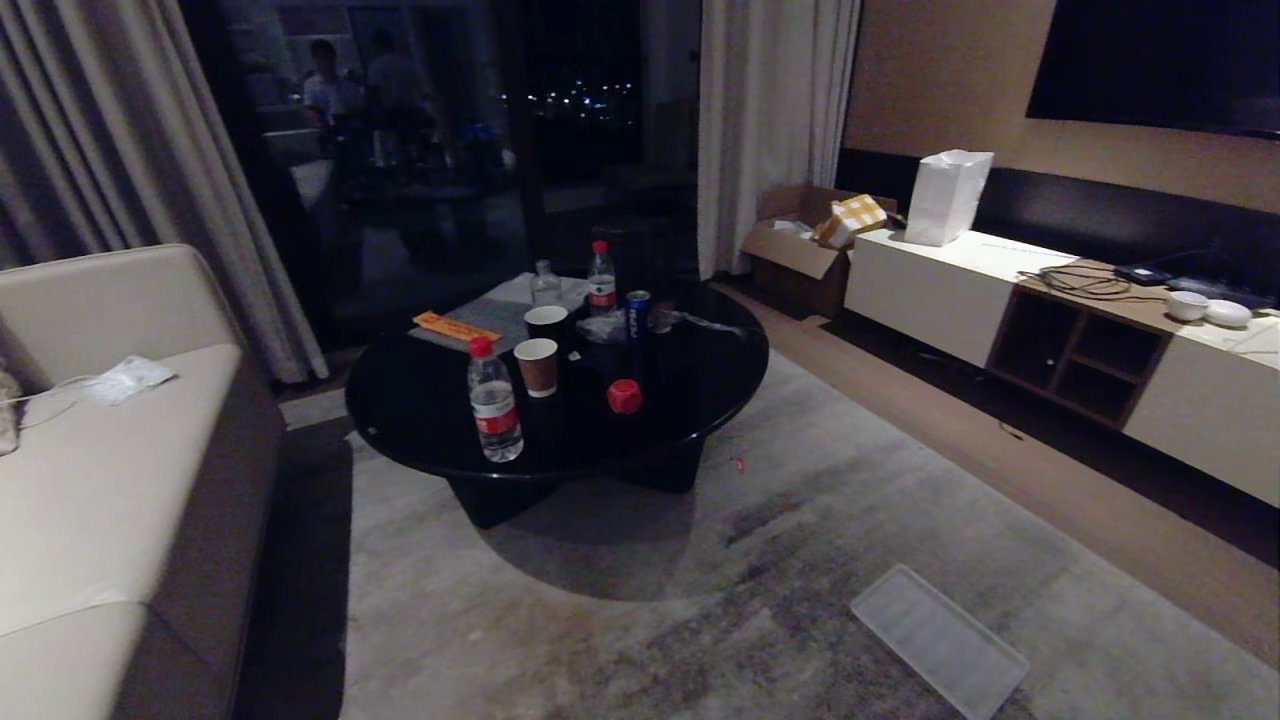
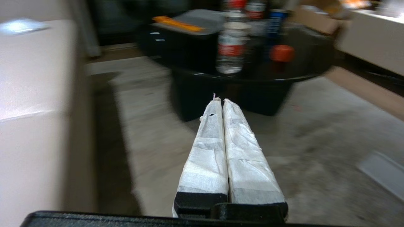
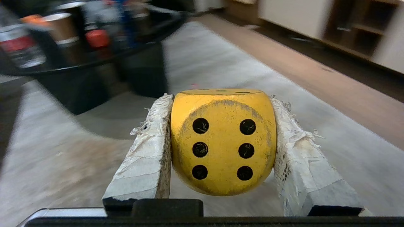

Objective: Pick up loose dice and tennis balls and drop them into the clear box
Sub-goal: Put the toys in the box

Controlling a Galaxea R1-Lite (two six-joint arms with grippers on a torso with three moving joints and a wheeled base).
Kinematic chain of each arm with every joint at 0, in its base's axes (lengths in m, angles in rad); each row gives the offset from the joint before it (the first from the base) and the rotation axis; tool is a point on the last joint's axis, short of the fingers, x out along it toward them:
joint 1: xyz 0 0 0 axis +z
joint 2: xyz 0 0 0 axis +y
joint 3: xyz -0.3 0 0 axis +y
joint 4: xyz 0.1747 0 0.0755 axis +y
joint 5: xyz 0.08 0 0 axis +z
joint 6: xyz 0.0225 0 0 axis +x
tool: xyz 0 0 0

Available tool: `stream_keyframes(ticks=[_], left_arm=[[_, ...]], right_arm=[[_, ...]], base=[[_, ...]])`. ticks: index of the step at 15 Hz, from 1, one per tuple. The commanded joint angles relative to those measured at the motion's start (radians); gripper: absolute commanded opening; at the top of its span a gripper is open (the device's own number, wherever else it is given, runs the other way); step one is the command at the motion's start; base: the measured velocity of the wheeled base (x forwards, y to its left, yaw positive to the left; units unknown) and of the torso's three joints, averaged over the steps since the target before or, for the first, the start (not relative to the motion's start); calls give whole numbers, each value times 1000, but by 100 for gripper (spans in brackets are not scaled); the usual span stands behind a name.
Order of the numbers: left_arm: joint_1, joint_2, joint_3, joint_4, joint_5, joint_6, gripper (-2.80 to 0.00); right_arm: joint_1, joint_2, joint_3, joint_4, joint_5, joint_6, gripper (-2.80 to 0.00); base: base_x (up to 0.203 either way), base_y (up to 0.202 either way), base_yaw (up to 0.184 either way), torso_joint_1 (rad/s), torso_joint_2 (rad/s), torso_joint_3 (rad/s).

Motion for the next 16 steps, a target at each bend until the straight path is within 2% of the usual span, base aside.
stream_keyframes(ticks=[1,16], left_arm=[[0,2,2,-1,0,-1,-280],[0,2,2,-2,1,-5,-280]], right_arm=[[0,2,-1,1,-1,1,-280],[0,2,1,1,0,1,-280]], base=[[-1,7,-168,7,2,3],[0,11,-162,3,2,3]])
